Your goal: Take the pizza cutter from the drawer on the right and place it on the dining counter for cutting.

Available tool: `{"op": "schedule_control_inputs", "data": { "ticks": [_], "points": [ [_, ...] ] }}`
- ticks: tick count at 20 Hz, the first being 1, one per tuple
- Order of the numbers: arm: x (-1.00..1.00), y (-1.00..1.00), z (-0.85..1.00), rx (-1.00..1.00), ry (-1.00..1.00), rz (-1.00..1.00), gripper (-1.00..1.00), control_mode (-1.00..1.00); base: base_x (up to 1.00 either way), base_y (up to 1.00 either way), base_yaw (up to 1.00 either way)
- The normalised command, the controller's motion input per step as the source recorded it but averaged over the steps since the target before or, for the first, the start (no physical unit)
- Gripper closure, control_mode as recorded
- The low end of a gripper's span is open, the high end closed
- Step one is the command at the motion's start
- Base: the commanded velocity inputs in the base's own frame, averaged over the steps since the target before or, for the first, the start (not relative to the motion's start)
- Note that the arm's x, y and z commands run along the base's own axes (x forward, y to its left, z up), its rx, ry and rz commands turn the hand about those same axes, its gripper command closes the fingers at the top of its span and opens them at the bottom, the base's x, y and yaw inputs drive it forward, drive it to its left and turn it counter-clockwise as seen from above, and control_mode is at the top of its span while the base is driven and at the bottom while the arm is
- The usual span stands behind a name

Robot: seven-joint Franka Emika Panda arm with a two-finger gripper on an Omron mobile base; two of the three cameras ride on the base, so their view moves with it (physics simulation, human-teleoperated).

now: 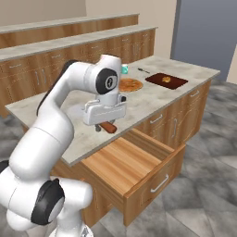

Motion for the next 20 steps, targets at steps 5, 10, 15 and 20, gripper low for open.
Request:
{"op": "schedule_control_inputs", "data": {
  "ticks": [5, 10, 15, 20],
  "points": [
    [0.02, 0.24, 0.00, -0.04, -0.03, -0.06, 1.00, -1.00, 0.00, 0.00, 0.00],
    [0.12, 0.42, 0.00, -0.11, -0.08, -0.19, 1.00, -1.00, 0.00, 0.00, 0.00],
    [0.00, 0.21, 0.00, -0.08, -0.01, -0.24, 1.00, -1.00, 0.00, 0.00, 0.00],
    [0.00, -0.04, 0.00, 0.00, 0.00, -0.02, 1.00, 1.00, -0.01, -0.06, 0.00]
  ]
}}
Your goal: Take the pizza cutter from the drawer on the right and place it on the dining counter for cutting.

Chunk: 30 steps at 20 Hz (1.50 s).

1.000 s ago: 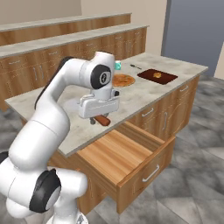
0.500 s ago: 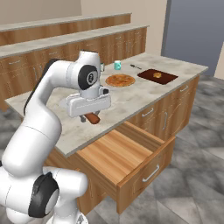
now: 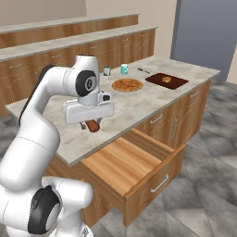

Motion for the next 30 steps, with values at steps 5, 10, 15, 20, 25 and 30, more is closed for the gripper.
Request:
{"op": "schedule_control_inputs", "data": {
  "ticks": [5, 10, 15, 20, 25, 30],
  "points": [
    [0.00, 0.00, 0.00, 0.00, 0.00, 0.00, 1.00, 1.00, -0.52, -0.88, -0.04],
    [0.00, 0.00, 0.00, 0.00, 0.00, 0.00, 1.00, 1.00, -0.22, -0.96, -0.22],
    [0.00, 0.00, 0.00, 0.00, 0.00, 0.00, 1.00, 1.00, 0.00, -0.52, -0.54],
    [0.00, 0.00, 0.00, 0.00, 0.00, 0.00, 1.00, 1.00, 0.09, -0.25, -0.72],
    [0.00, 0.00, 0.00, 0.00, 0.00, 0.00, 1.00, 1.00, 0.58, -0.07, -0.49],
    [0.00, 0.00, 0.00, 0.00, 0.00, 0.00, 1.00, 1.00, 0.94, -0.10, -0.16]
  ]
}}
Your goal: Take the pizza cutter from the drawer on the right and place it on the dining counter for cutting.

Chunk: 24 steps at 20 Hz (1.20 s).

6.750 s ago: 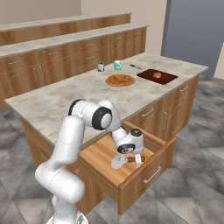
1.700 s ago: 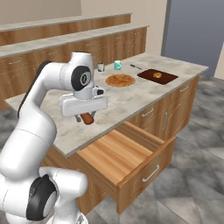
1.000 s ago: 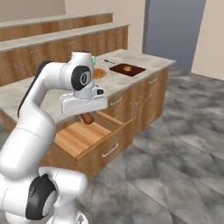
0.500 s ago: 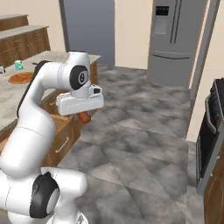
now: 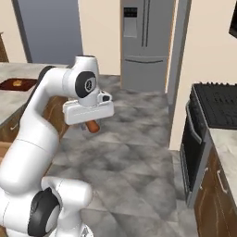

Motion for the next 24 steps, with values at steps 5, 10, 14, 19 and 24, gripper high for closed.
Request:
{"op": "schedule_control_inputs", "data": {
  "ticks": [5, 10, 14, 19, 24],
  "points": [
    [0.00, 0.00, 0.00, 0.00, 0.00, 0.00, 1.00, 1.00, 1.00, -0.14, 0.02],
    [0.00, 0.00, 0.00, 0.00, 0.00, 0.00, 1.00, 1.00, 1.00, -0.03, 0.05],
    [0.00, 0.00, 0.00, 0.00, 0.00, 0.00, 1.00, 1.00, 1.00, 0.00, 0.06],
    [0.00, 0.00, 0.00, 0.00, 0.00, 0.00, 1.00, 1.00, 1.00, 0.22, 0.11],
    [0.00, 0.00, 0.00, 0.00, 0.00, 0.00, 1.00, 1.00, 1.00, 0.44, 0.29]
  ]
}}
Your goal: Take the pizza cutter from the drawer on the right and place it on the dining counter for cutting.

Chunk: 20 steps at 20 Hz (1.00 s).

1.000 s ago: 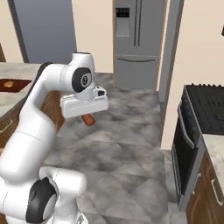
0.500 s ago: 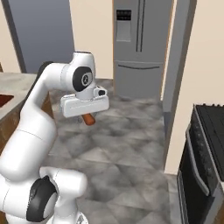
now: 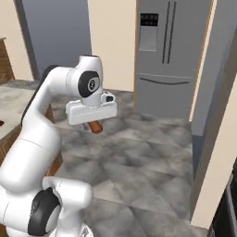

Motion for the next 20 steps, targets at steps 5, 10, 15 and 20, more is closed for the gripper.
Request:
{"op": "schedule_control_inputs", "data": {
  "ticks": [5, 10, 15, 20],
  "points": [
    [0.00, 0.00, 0.00, 0.00, 0.00, 0.00, 1.00, 1.00, 0.59, 0.19, 0.77],
    [0.00, 0.00, 0.00, 0.00, 0.00, 0.00, 1.00, 1.00, 0.14, 0.17, 0.90],
    [0.00, 0.00, 0.00, 0.00, 0.00, 0.00, 1.00, 1.00, 0.03, 0.37, 0.88],
    [0.00, 0.00, 0.00, 0.00, 0.00, 0.00, 1.00, 1.00, 0.21, 0.47, 0.81]
  ]
}}
